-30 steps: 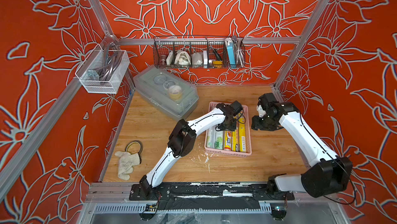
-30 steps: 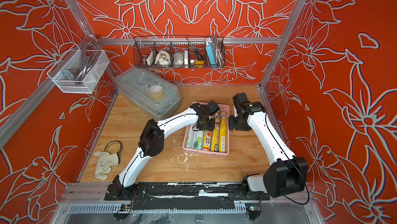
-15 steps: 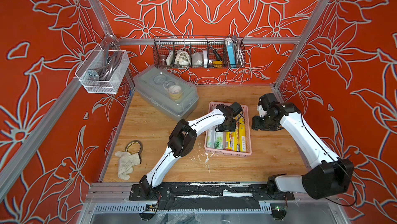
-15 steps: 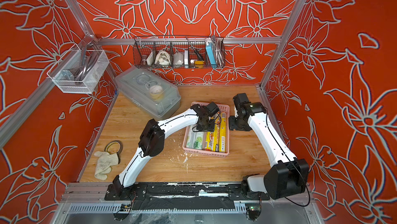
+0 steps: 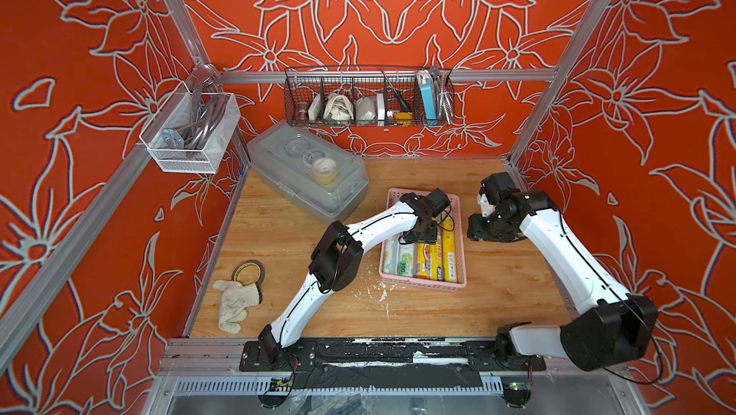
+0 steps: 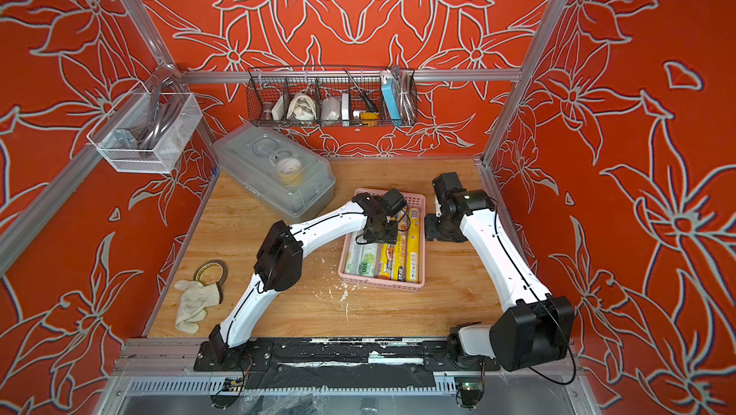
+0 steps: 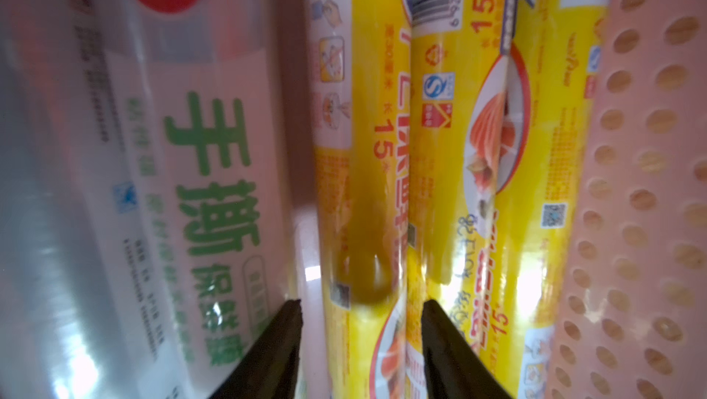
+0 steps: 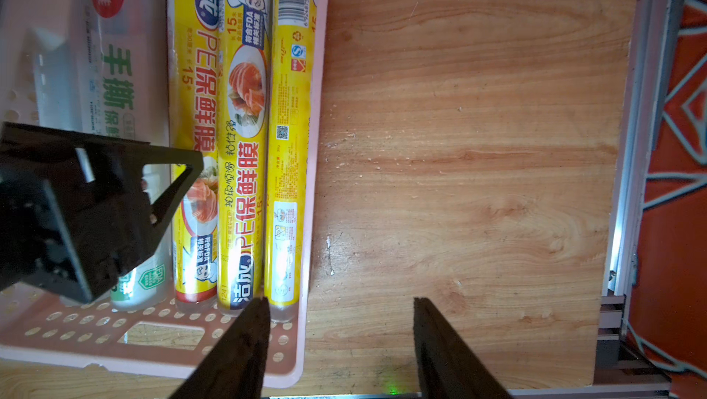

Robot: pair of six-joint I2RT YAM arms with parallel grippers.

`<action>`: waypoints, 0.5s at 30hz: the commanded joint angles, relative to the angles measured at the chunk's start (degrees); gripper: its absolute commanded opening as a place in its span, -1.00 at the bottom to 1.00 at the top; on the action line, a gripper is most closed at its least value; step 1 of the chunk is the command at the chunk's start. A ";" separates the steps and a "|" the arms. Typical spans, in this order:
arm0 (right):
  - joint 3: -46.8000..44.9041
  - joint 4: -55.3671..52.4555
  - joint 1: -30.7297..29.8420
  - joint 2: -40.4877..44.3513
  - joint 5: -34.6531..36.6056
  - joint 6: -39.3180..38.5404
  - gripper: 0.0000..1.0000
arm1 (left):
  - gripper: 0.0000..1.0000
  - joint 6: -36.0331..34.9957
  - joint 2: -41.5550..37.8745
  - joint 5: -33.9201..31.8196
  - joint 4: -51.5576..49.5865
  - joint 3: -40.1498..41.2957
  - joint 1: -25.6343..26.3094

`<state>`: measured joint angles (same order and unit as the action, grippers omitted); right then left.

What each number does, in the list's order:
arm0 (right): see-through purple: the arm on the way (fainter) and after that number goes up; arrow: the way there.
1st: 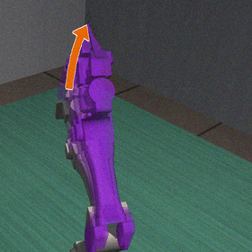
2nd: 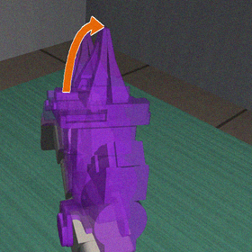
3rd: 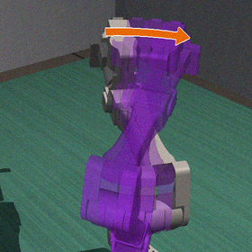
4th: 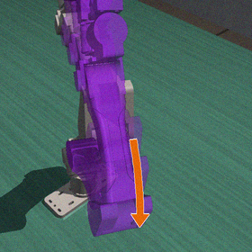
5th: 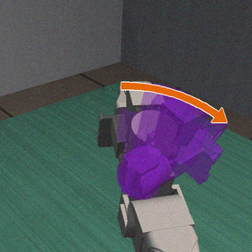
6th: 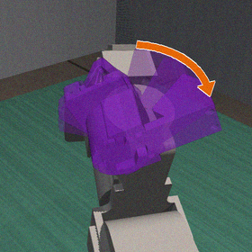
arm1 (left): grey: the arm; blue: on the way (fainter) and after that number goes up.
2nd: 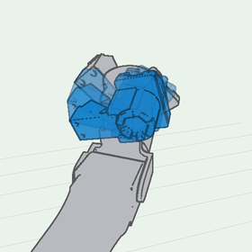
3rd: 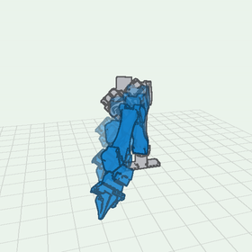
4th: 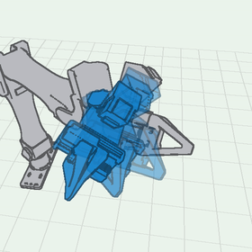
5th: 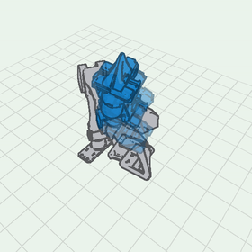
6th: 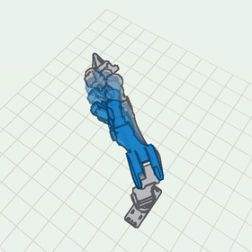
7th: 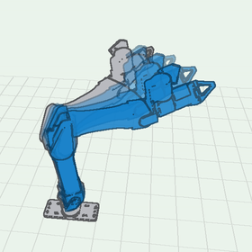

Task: Put the plastic wrap into the basket
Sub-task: Place the plastic wrap in the basket, then reset both arms

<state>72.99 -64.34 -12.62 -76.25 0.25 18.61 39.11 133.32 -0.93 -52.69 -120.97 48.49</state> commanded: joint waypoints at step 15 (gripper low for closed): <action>-11.93 22.87 2.94 7.58 13.03 -2.11 0.85 | 0.55 -24.99 -42.84 -20.18 26.04 34.27 -0.23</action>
<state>63.92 -48.58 -10.24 -72.38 8.82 18.17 21.21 95.81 -16.29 -35.94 -93.36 48.42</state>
